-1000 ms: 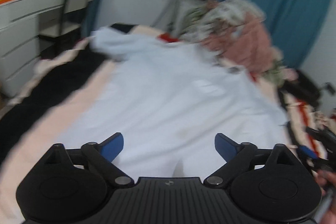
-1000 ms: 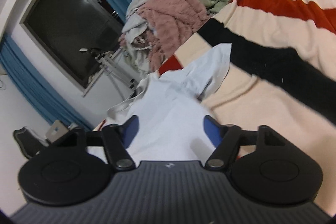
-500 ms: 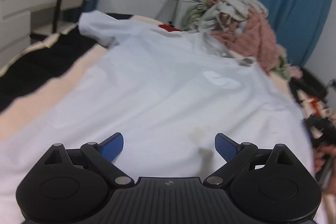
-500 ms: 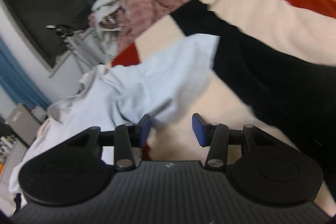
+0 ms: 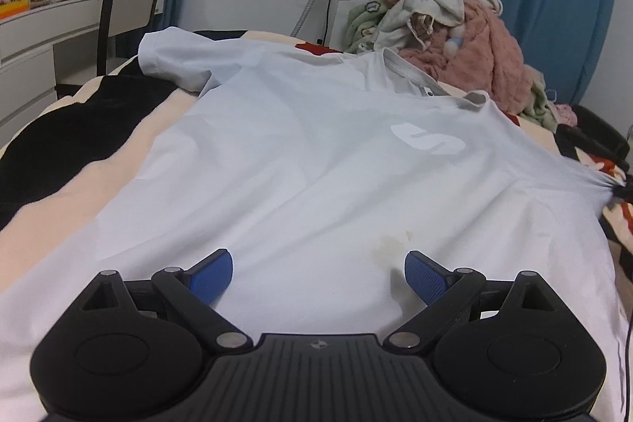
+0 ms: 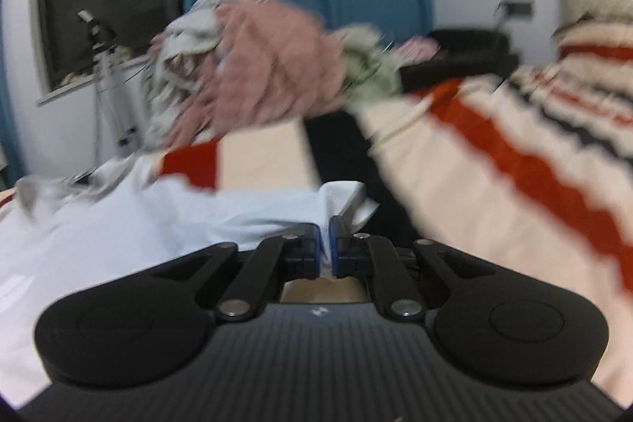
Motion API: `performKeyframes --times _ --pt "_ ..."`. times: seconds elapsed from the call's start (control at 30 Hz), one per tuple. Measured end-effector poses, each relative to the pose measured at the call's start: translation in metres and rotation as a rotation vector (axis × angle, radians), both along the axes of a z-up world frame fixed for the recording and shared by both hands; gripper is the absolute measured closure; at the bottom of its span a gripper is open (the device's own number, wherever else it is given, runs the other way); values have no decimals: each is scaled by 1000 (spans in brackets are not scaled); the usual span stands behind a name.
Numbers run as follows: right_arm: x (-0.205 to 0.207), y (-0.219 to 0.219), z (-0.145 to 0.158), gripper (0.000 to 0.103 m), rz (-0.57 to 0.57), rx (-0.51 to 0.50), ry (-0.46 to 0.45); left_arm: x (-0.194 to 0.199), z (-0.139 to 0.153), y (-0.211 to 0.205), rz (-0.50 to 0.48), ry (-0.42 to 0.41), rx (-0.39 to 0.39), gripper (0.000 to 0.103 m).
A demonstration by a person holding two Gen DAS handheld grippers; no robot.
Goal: Fold clothes
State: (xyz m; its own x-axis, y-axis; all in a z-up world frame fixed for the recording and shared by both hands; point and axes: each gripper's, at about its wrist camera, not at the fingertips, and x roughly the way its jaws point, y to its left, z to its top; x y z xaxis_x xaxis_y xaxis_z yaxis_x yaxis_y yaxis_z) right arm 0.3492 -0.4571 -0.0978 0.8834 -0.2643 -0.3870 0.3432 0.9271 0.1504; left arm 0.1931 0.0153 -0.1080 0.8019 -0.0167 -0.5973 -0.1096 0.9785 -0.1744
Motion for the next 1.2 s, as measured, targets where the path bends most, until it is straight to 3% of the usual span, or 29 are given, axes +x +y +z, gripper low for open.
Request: performKeyframes --times 0.1,0.2,0.23,0.27,0.33,0.4,0.53,0.8,1.1,1.2 --pt "-10 -25 1 95 -9 70 5 1 1 2 0 2 -7 8" --pt "-22 -42 -9 88 27 223 12 2 2 5 0 5 -16 8" --pt "-27 -46 -13 69 19 279 16 1 2 6 1 8 -26 8" --pt "-33 -49 -17 36 5 334 14 0 3 7 3 10 -36 8" --pt "-49 -56 -27 15 -2 488 -48 -3 6 9 5 12 -65 8" --pt "-64 -61 -37 15 9 662 -128 -7 9 10 4 8 -91 8" --pt "-63 -55 -58 15 60 905 -166 -13 15 8 -10 -10 -106 8" --pt "-15 -29 -80 16 114 845 -99 -12 11 3 -20 1 -88 7" --pt "35 -34 -88 18 128 696 -216 -4 1 -6 -41 17 -27 7" --pt "50 -42 -94 17 135 703 -255 -2 -1 -9 -49 15 5 7"
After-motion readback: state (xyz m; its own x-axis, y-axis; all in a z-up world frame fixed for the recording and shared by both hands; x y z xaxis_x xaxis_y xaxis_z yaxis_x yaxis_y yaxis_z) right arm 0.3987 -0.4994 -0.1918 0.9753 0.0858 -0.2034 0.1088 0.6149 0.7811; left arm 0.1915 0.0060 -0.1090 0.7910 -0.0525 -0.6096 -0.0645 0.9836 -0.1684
